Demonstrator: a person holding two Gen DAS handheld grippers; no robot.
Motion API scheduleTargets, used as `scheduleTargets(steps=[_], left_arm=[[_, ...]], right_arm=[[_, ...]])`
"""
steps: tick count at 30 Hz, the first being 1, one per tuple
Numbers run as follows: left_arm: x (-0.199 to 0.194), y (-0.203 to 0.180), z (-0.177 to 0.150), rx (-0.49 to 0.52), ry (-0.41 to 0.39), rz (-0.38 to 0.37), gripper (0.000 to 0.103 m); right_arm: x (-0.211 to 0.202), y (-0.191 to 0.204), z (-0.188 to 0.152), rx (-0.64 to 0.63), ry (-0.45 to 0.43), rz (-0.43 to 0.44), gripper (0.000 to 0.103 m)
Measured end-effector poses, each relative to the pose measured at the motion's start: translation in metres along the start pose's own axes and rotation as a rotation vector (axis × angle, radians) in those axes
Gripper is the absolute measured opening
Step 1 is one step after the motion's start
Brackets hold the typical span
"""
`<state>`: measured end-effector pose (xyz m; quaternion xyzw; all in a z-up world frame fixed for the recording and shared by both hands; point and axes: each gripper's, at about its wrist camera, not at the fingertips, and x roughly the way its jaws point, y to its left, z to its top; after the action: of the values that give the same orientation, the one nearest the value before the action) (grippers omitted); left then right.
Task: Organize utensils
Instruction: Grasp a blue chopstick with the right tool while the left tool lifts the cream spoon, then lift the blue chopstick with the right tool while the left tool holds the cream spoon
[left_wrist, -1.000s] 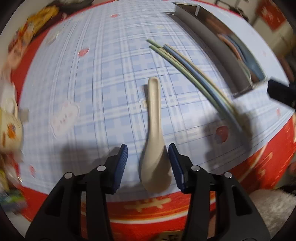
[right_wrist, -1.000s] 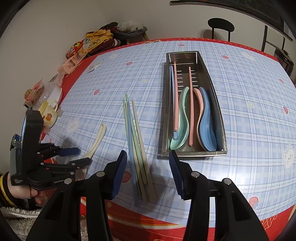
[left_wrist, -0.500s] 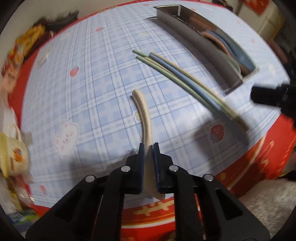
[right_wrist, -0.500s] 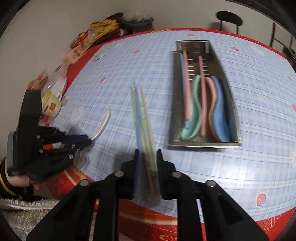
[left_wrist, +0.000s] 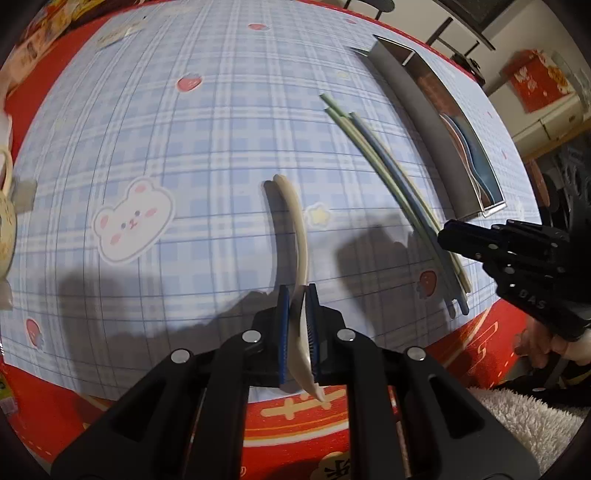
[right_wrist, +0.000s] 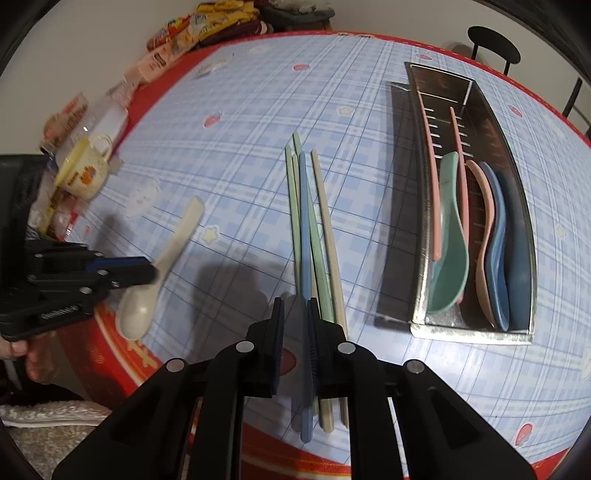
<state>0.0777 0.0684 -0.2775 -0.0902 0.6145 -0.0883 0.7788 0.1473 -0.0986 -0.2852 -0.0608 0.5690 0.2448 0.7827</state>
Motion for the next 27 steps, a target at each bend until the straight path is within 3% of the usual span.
scheduleTargets(steps=[4, 13, 27], left_arm=[[0.005, 0.013, -0.004, -0.043, 0.007, -0.044, 0.013], [0.013, 0.019, -0.001, -0.015, 0.009, -0.106, 0.019], [0.017, 0.017, 0.008, 0.043, 0.011, -0.154, 0.020]], right_arm=[[0.010, 0.005, 0.002, -0.015, 0.027, -0.046, 0.013], [0.019, 0.011, 0.008, 0.000, 0.056, -0.090, 0.007], [0.006, 0.016, 0.003, 0.079, 0.008, -0.025, 0.007]])
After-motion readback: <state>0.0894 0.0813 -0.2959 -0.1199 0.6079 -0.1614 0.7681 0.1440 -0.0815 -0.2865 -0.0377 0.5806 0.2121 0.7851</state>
